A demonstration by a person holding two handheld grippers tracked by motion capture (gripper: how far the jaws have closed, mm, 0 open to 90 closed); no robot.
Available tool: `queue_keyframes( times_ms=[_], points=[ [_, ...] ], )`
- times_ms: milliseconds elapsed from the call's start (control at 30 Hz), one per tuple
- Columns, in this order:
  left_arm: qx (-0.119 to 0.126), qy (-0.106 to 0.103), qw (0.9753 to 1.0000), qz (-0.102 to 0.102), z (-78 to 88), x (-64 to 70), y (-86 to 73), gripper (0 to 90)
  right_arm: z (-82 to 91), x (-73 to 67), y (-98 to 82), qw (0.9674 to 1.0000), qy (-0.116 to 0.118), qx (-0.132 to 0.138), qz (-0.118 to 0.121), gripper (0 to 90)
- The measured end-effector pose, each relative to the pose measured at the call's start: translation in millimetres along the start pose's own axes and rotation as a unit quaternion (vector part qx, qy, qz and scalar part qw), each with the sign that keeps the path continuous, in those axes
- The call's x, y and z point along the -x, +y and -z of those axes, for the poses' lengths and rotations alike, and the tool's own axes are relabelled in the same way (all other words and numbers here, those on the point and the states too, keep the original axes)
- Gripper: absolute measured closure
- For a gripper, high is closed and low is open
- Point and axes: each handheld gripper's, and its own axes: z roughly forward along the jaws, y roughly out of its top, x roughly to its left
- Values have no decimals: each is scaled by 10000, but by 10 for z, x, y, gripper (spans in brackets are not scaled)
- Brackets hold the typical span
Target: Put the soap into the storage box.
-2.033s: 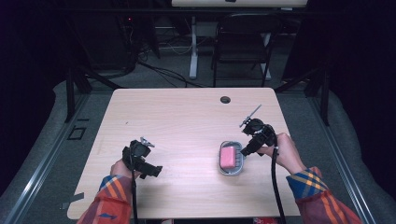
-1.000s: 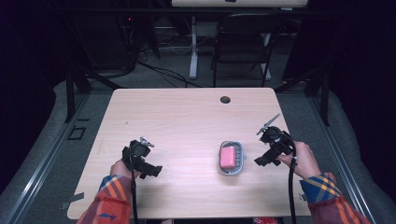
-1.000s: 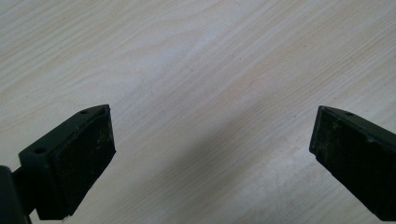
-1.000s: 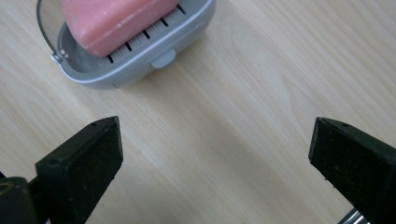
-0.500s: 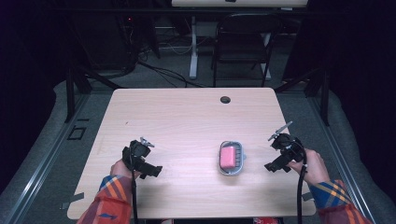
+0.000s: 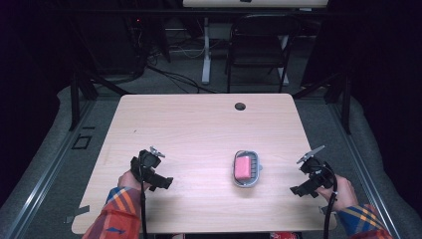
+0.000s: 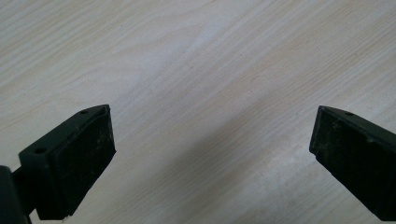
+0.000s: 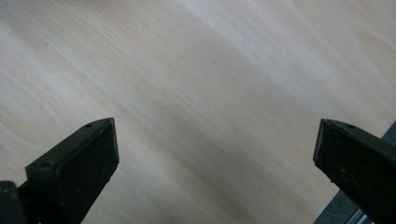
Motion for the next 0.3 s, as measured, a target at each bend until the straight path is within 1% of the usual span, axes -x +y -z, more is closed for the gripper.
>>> queue_keyframes(
  times_ms=[33, 67, 100, 133, 167, 200, 300],
  points=[
    [-3, 0, 10000, 4, 0, 1, 1, 0, -59, -8, -20, 9999, 21, -140, 49, 0],
    [-9, -1, 10000, -5, -2, 0, 1, 0, -59, -8, -20, 9999, 21, -140, 49, 0],
    [-8, 0, 10000, -14, -4, 2, 3, 0, -122, -25, -22, 9998, -16, -184, 40, 0],
    [-6, -3, 10000, -11, -4, 6, 4, 0, -122, -25, -22, 9998, -16, -184, 40, 0],
    [-5, -12, 10000, -11, -4, 9, 3, 0, -120, -19, -8, 9995, -40, -279, 120, 0],
    [-6, -12, 10000, -10, -4, 9, 3, 0, -120, -20, 5, 9994, -35, -303, 178, 0],
    [-9, -2, 10000, -21, -1, 1, 1, 0, -111, -45, 22, 9991, -108, -312, 262, 0]
  ],
)
